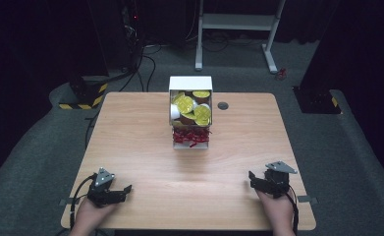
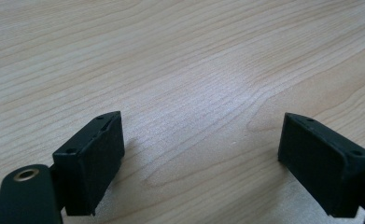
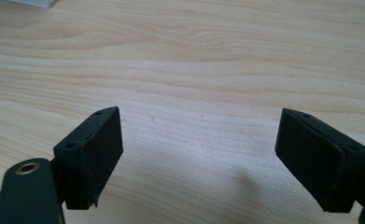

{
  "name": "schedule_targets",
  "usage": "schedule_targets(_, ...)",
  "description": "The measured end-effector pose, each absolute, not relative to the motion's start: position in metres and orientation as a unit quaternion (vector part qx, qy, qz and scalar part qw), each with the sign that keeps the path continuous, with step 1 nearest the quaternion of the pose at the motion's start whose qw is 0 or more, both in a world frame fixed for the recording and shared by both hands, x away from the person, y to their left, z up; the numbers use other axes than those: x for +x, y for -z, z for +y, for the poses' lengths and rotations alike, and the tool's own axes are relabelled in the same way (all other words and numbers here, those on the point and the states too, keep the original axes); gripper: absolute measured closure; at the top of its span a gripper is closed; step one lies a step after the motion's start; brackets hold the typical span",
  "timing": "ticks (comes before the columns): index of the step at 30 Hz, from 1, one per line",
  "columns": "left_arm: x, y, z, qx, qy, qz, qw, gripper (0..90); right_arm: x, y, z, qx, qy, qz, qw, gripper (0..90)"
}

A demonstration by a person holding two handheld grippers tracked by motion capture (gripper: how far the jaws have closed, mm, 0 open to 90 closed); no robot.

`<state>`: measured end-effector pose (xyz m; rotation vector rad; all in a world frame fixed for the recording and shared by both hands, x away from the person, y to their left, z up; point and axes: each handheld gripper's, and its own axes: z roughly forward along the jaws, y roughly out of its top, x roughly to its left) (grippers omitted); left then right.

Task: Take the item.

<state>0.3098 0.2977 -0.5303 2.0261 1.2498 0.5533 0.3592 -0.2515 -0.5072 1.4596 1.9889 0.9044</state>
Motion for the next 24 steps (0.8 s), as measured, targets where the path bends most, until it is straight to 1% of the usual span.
schedule_targets(7, 0.309, 0.530, 0.298, 0.780, -0.214, 0.480, 0.338, 14.6, 0.356, 0.499, -0.238, 0.517, -0.340, 0.744, 0.252, 20.7)
schedule_targets(24, 0.309, 0.530, 0.299, 0.780, -0.212, 0.481, 0.340, 14.5, 0.354, 0.486, -0.204, 0.483, -0.346, 0.767, 0.243, 25.5)
